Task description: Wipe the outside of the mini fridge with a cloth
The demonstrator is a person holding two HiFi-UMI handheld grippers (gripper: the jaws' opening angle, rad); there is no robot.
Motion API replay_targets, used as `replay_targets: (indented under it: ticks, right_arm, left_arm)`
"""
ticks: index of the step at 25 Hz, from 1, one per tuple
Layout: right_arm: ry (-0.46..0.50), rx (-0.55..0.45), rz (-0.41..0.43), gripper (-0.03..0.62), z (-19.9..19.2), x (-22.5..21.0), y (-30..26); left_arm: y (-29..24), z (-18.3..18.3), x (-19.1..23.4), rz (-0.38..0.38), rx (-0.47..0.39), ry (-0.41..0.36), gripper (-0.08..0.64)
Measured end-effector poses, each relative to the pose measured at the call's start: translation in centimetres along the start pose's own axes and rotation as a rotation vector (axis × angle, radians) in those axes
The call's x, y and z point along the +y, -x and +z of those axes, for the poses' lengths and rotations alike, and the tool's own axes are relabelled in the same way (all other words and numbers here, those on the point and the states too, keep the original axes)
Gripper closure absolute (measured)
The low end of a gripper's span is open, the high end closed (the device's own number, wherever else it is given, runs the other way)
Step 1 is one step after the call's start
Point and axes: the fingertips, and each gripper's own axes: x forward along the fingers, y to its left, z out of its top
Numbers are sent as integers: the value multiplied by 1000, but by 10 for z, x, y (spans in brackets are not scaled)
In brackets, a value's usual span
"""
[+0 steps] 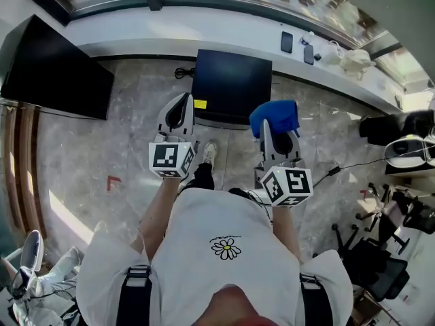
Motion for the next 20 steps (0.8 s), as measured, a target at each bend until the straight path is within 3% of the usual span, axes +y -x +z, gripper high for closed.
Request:
replay_targets:
  ticks: [5, 10, 14, 20]
  right_arm:
    - [-59, 53, -46, 517, -2, -27, -53]
    - [-80, 98, -55, 517, -6, -74, -89]
    - [-104, 130, -25, 517, -9, -109, -111]
    - [-99, 139, 65, 516, 7, -122, -153]
  left_arm:
    - [-51, -7, 22, -5, 59, -8, 555]
    - [-98, -21, 16, -3, 97, -33, 555]
    - [-127, -11, -1, 12, 79, -81, 555]
    - [-162, -4, 5, 76, 82, -102, 555]
